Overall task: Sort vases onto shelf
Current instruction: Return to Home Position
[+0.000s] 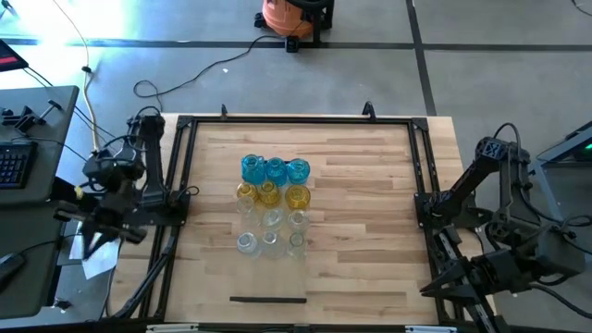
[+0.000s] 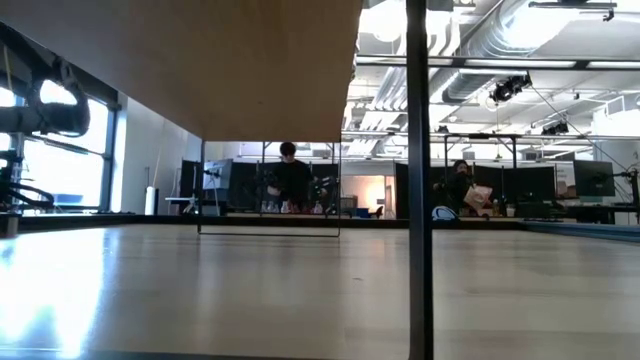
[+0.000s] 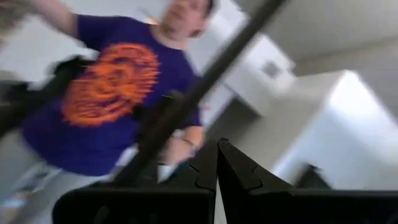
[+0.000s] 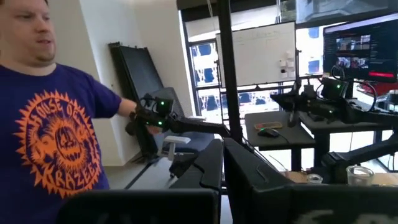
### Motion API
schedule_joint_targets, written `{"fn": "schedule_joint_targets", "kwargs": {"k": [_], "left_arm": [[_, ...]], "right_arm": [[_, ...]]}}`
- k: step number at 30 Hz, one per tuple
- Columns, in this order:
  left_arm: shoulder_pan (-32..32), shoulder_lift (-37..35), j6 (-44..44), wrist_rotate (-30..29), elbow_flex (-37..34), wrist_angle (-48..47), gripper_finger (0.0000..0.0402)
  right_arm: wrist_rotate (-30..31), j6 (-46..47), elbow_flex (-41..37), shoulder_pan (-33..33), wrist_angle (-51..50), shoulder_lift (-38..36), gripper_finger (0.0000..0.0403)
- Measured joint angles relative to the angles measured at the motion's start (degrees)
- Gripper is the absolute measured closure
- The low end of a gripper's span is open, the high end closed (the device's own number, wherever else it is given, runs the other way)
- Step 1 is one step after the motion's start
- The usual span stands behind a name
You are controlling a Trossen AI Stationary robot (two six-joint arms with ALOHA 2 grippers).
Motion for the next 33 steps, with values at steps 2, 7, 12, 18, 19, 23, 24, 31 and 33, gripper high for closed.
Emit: {"fn": "schedule_joint_targets", "kwargs": {"k": [2, 7, 12, 18, 19, 23, 24, 31, 33], "left_arm": [[0.81, 2.41, -0.34, 4.65, 0.08, 4.6, 0.0401], [6.67, 5.82, -0.39, 8.39, 0.13, 4.47, 0.0401], [16.62, 8.74, 1.01, 13.01, 0.12, 4.65, 0.0401], [33.17, 15.5, 1.6, 23.61, 0.11, 6.42, 0.0401], [36.39, 17.13, 2.34, 25.62, 0.11, 7.67, 0.0401], [50.26, 24.14, 4.74, 36.25, 0.11, 13.02, 0.0401], [53.86, 25.76, 4.1, 39.42, 0.1, 14.03, 0.0401], [77.36, 33.09, -3.34, 57.83, 0.11, 31.63, 0.0401], [82.11, 32.26, -6.39, 60.55, 0.11, 40.81, 0.0401]], "right_arm": [[-0.04, 0.28, 0.0, -0.02, -0.54, 0.0, 0.0402], [-0.04, 0.03, 0.0, -0.13, -1.41, 0.0, 0.0402], [-0.04, -0.18, 0.0, -0.15, -1.41, 0.02, 0.0402], [-0.02, -0.2, 0.0, -0.15, -1.38, 0.02, 0.0402], [-0.02, -0.2, 0.0, -0.15, -1.36, 0.02, 0.0402], [-0.02, -0.2, 0.0, -0.15, -1.37, 0.02, 0.0402], [-0.02, -0.2, 0.0, -0.15, -1.37, 0.02, 0.0402], [-0.02, 0.96, 0.0, -0.15, -2.43, 0.02, 0.0402], [-0.02, 2.68, 0.0, -0.11, -3.75, 0.04, 0.0402]]}}
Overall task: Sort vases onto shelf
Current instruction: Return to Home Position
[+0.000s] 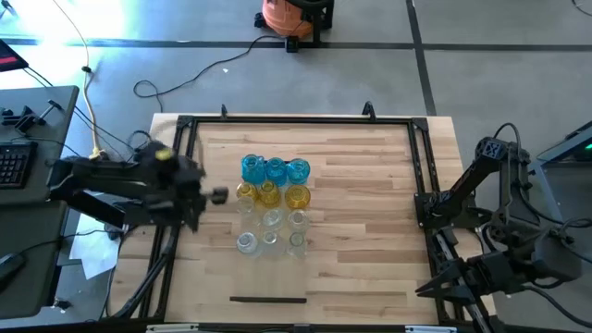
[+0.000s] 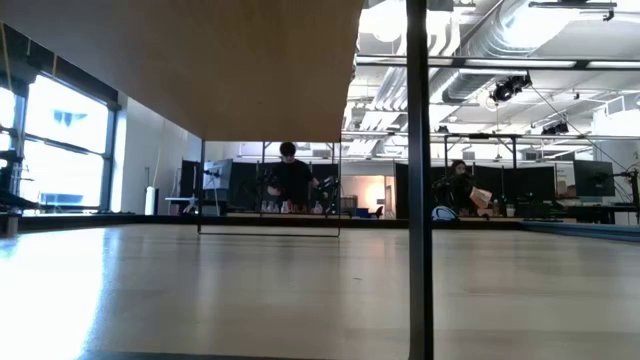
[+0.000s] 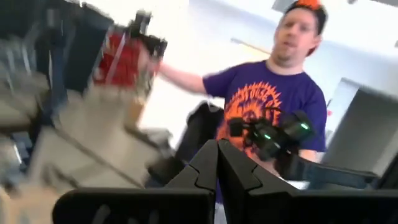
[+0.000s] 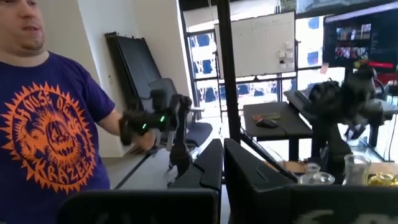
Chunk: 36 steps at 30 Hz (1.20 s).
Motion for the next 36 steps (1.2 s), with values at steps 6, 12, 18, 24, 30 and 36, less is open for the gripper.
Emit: {"fn": "schedule_joint_targets", "kwargs": {"k": [6, 12, 18, 24, 30, 36], "left_arm": [[15.01, -5.4, -11.54, 7.93, 0.13, 7.96, 0.0401], [30.08, -7.88, -12.39, 12.33, 0.13, 2.74, 0.0401], [44.49, -9.11, -9.25, 14.95, 0.11, -5.09, 0.0401], [56.72, -9.49, -6.34, 16.97, 0.0, -14.98, 0.0401], [58.54, -16.71, -10.97, 16.54, 0.61, -13.75, 0.0401], [58.42, -27.21, -16.16, 10.24, 1.49, -13.63, 0.0401]], "right_arm": [[0.4, 4.07, 0.0, 0.03, -3.28, 0.0, 0.0402], [6.72, 3.57, 0.0, 0.03, -5.5, 0.0, 0.0402], [15.55, 10.19, 0.0, 1.17, -13.23, -1.05, 0.0402], [26.16, 26.57, 0.0, 3.82, -27.93, -3.38, 0.0402], [26.16, 34.02, 0.0, 3.9, -34.02, -5.17, 0.0402], [28.19, 33.59, 0.0, 3.9, -34.01, -6.94, 0.0402]]}}
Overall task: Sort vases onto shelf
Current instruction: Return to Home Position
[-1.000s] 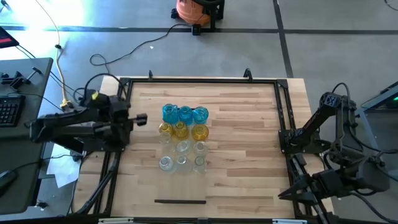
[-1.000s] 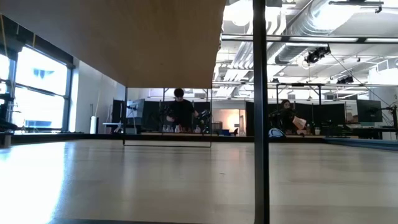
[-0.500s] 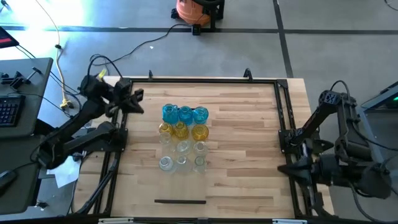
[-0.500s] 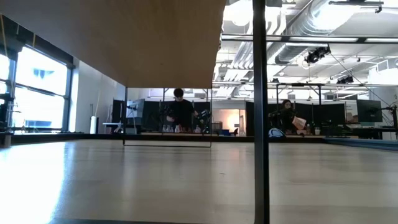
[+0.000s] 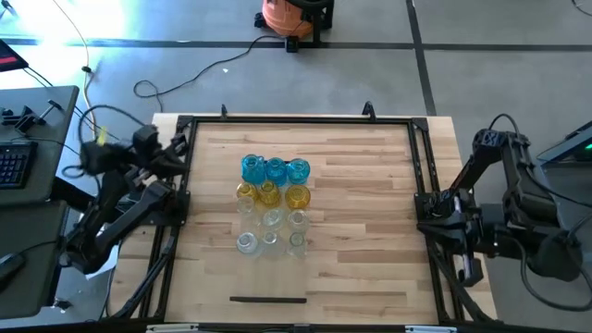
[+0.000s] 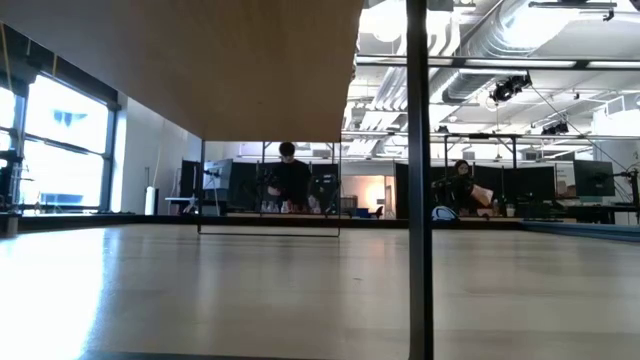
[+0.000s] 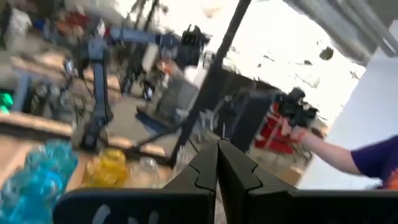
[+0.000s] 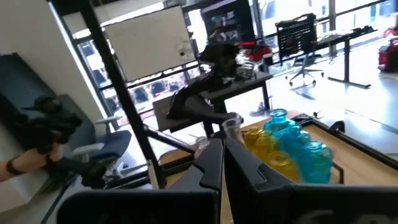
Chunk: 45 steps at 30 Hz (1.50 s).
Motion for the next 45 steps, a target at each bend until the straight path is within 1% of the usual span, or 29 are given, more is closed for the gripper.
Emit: {"fn": "schedule_joint_targets", "kwargs": {"k": [2, 4, 7, 9, 11, 12, 14, 16, 18, 20, 22, 23, 24, 27, 28, 30, 32, 35, 41, 45], "left_arm": [[0.0, -2.48, 0.03, -2.99, 0.0, 0.06, 0.0401], [0.0, -4.11, 2.53, -7.22, 0.0, 0.23, 0.0401], [0.0, -4.82, 9.86, -18.76, 0.0, 0.45, 0.0401], [-0.07, -4.91, 12.26, -26.87, 0.0, 0.61, 0.0401], [0.07, -4.64, 17.54, -31.26, 0.0, 0.05, 0.0401], [0.09, -4.56, 21.78, -32.07, 0.0, -1.1, 0.0401], [0.11, -4.56, 32.5, -33.12, -0.04, -4.93, 0.0401], [0.11, -4.27, 40.29, -36.79, 0.04, -12.22, 0.0401], [0.13, -4.15, 43.02, -44.6, -0.09, -23.14, 0.0401], [0.13, -4.12, 45.97, -55.69, -0.11, -33.01, 0.0401], [0.17, -4.5, 49.29, -65.21, -0.11, -39.16, 0.0401], [0.17, -4.56, 50.62, -68.26, -0.11, -40.66, 0.0401], [0.16, -4.57, 51.72, -70.11, -0.11, -41.37, 0.0401], [0.11, -5.04, 53.94, -71.53, -0.1, -43.26, 0.0401], [0.09, -5.11, 54.58, -71.58, -0.04, -44.26, 0.0401], [0.09, -5.05, 55.41, -71.63, 0.0, -48.85, 0.0401], [0.01, -5.03, 55.13, -71.8, -1.05, -51.75, 0.0401], [-0.63, -6.7, 54.54, -70.99, -3.55, -51.72, 0.0401], [-2.38, -11.76, 51.01, -70.7, -7.54, -51.87, 0.0401], [-3.52, -15.39, 50.24, -70.56, -8.54, -52.87, 0.0401]], "right_arm": [[0.97, -0.02, 0.0, 0.0, -0.4, -0.38, 0.0402], [0.92, -0.01, 0.0, 0.0, -1.31, -0.58, 0.0402], [0.88, 0.09, 0.0, 0.0, -2.59, -1.04, 0.0402], [0.89, 0.08, 0.0, 0.0, -3.11, -1.69, 0.0402], [1.5, 0.14, 0.0, 0.0, -4.2, -2.64, 0.0402], [2.26, 0.41, 0.0, 0.0, -5.19, -3.18, 0.0402], [3.95, 2.57, 0.0, 0.0, -9.16, -4.63, 0.0402], [4.08, 7.5, 0.0, 0.0, -14.97, -6.59, 0.0402], [3.8, 14.45, 0.0, 0.0, -22.1, -8.73, 0.0402], [3.74, 21.59, 0.0, 0.29, -29.78, -10.63, 0.0402], [4.36, 27.98, 0.0, 1.34, -37.3, -12.27, 0.0402], [5.17, 30.82, 0.0, 2.11, -40.88, -13.0, 0.0402], [6.22, 33.44, 0.0, 2.99, -44.4, -13.69, 0.0402], [7.29, 41.53, 0.0, 6.13, -55.07, -15.51, 0.0402], [7.32, 43.17, -0.32, 7.0, -55.42, -16.47, 0.0402], [7.15, 39.1, -2.37, 8.39, -53.66, -19.56, 0.0402], [7.47, 37.97, -4.91, 9.63, -53.09, -22.76, 0.0402], [7.45, 41.35, -10.57, 10.55, -54.86, -28.22, 0.0402], [7.27, 48.28, -26.37, 10.96, -54.13, -38.78, 0.0402], [6.73, 56.61, -33.34, 11.52, -55.32, -38.06, 0.0402]]}}
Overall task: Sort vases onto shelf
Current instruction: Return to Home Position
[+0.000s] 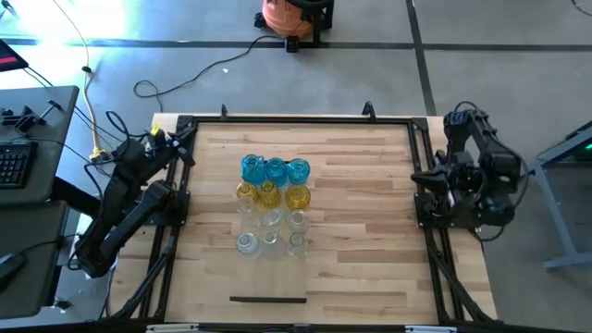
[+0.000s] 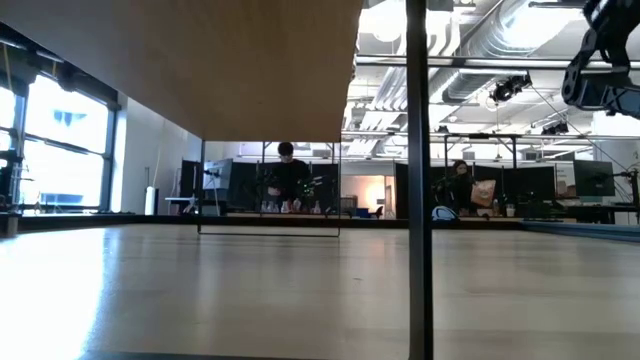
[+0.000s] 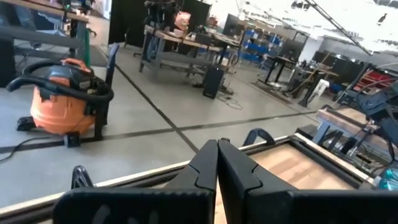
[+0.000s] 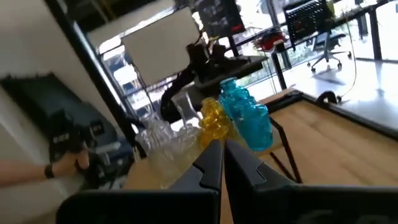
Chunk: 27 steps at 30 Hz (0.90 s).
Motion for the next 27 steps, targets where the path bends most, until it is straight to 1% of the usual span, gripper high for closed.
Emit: {"fn": "schedule_joint_targets", "kwargs": {"k": [5, 7, 11, 12, 15, 16, 18, 20, 24, 26, 27], "left_arm": [[-0.33, -2.34, -0.16, -0.11, 0.04, -1.29, 0.0401], [-0.33, -2.44, -0.74, 0.4, 0.04, -1.78, 0.0401], [-0.33, -2.4, -2.13, 1.01, 0.04, -1.67, 0.0401], [-0.33, -2.4, -2.16, 1.01, 0.04, -1.66, 0.0401], [-0.33, -2.4, -2.65, 1.03, 0.04, -1.65, 0.0401], [-0.33, -2.4, -2.75, 1.06, 0.04, -1.64, 0.0401], [-0.33, -2.4, -3.2, 1.13, 0.04, -1.64, 0.0401], [-0.33, -2.4, -3.65, 1.71, 0.04, -1.64, 0.0401], [-0.33, -2.4, -4.51, 2.35, 0.04, -1.64, 0.0401], [-0.33, -2.4, -5.03, 2.47, 0.04, -1.63, 0.0401], [-0.33, -2.4, -5.41, 2.48, 0.04, -1.64, 0.0401]], "right_arm": [[0.65, 14.23, -7.64, -0.4, 1.56, -0.12, 0.0402], [0.57, 17.28, -10.42, -0.39, 4.03, -0.04, 0.0402], [0.58, 19.92, -15.51, -0.41, 10.88, -0.13, 0.0402], [0.6, 21.75, -16.64, -0.41, 11.99, -0.13, 0.0402], [-0.07, 31.83, -20.29, -0.43, 14.8, -0.18, 0.0402], [-0.64, 33.72, -21.43, -0.41, 16.45, -0.18, 0.0402], [-1.11, 34.85, -23.61, -0.41, 20.02, -0.18, 0.0402], [-1.37, 33.81, -25.21, -0.42, 22.93, -0.18, 0.0402], [-1.18, 28.24, -26.44, -0.43, 24.42, -0.16, 0.0402], [0.21, 23.21, -26.44, -0.42, 25.79, -0.16, 0.0402], [0.62, 22.58, -26.44, -0.41, 26.5, -0.17, 0.0402]]}}
